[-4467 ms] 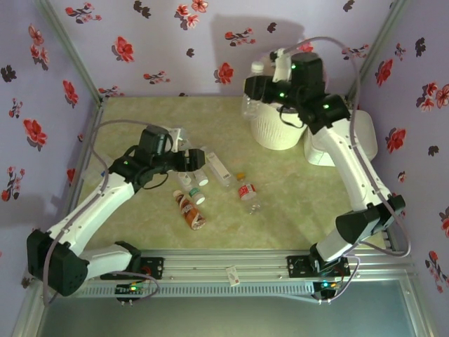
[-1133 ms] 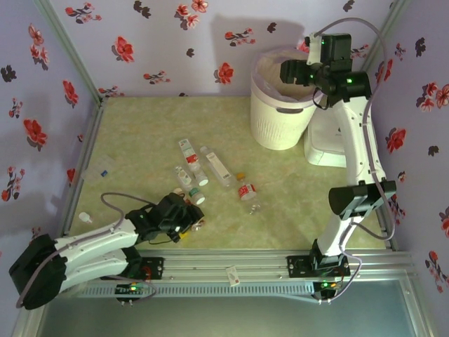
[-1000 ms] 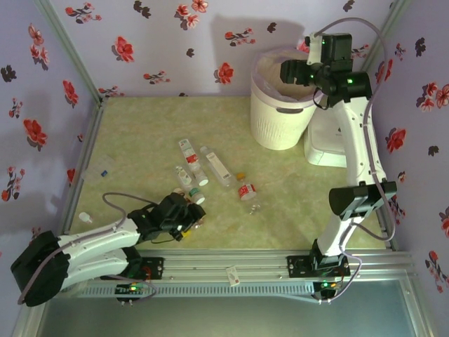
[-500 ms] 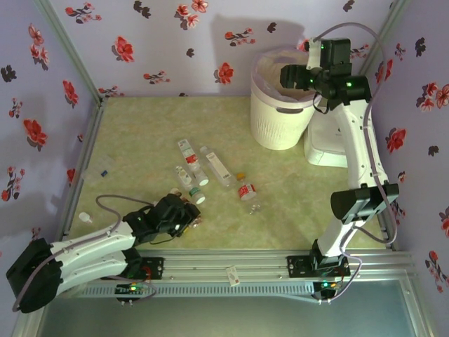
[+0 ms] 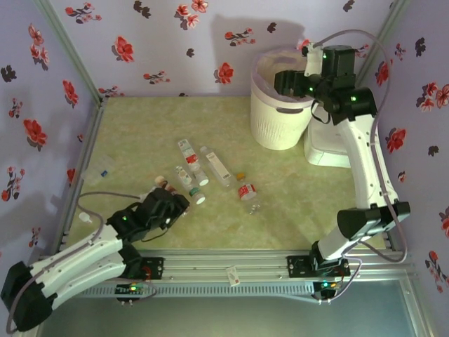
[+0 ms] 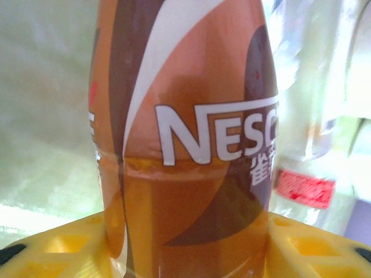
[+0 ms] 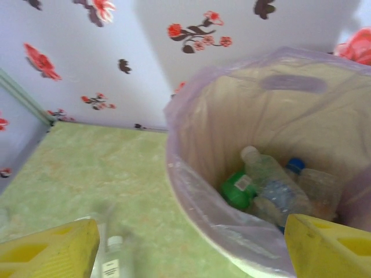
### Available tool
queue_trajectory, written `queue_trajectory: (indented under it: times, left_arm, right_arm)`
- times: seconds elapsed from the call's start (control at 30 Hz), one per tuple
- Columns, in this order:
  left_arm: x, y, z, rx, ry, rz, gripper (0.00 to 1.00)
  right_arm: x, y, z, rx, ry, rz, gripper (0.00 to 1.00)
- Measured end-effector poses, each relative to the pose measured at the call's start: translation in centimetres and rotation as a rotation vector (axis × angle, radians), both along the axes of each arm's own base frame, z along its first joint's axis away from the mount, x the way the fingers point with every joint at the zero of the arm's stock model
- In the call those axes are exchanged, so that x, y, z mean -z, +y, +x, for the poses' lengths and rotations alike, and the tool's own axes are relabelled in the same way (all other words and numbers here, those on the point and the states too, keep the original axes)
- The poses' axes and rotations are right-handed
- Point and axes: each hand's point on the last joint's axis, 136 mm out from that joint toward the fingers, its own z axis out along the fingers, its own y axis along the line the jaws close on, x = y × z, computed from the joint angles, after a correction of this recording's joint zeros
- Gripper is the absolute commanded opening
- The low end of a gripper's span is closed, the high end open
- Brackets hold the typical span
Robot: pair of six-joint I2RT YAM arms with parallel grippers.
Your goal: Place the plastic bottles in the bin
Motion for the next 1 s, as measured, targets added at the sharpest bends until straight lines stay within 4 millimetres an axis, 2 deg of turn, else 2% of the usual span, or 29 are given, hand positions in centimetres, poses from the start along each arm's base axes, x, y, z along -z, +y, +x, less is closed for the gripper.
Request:
queue_trajectory:
  times: [0.17,0.27,0.4,0.5,0.6,0.8,0.9,1.0]
  left_arm:
    - [-3.8,2.6,2.8,-0.060,-0.095,0.053,0.10]
    - [-6.0,3.2,4.4,-0.045,-0.145,0.106,0.00]
    - [-8.5,2.8,6.4,0.020,-0.201,0.180,0.00]
    - [-9.7,2.0,7.7,0.095,-0.235,0.232,0.00]
    - [-10.7,0.6,8.9,0.186,-0.278,0.268,0.00]
    - [-12.8,-3.4,10.8,0.406,-0.394,0.266,0.00]
    - [-13.3,-5.3,11.4,0.513,-0.440,0.261,0.00]
    - [-13.4,-6.7,11.6,0.599,-0.473,0.247,0.00]
  right_arm:
    - [-0.6,2.2,-2.5,-0.079,-0.005,0.066,0.84]
    - [-0.5,3.9,-4.1,-0.142,0.006,0.107,0.84]
    - [0.6,6.2,-5.8,-0.223,0.051,0.150,0.84]
    - [2.4,7.9,-6.9,-0.277,0.106,0.177,0.84]
    - [5.3,9.5,-7.8,-0.316,0.192,0.206,0.84]
    - [10.7,12.4,-9.2,-0.364,0.346,0.280,0.84]
    - [12.1,13.9,-9.8,-0.389,0.396,0.329,0.85]
    - [12.5,15.4,-9.8,-0.416,0.412,0.365,0.86]
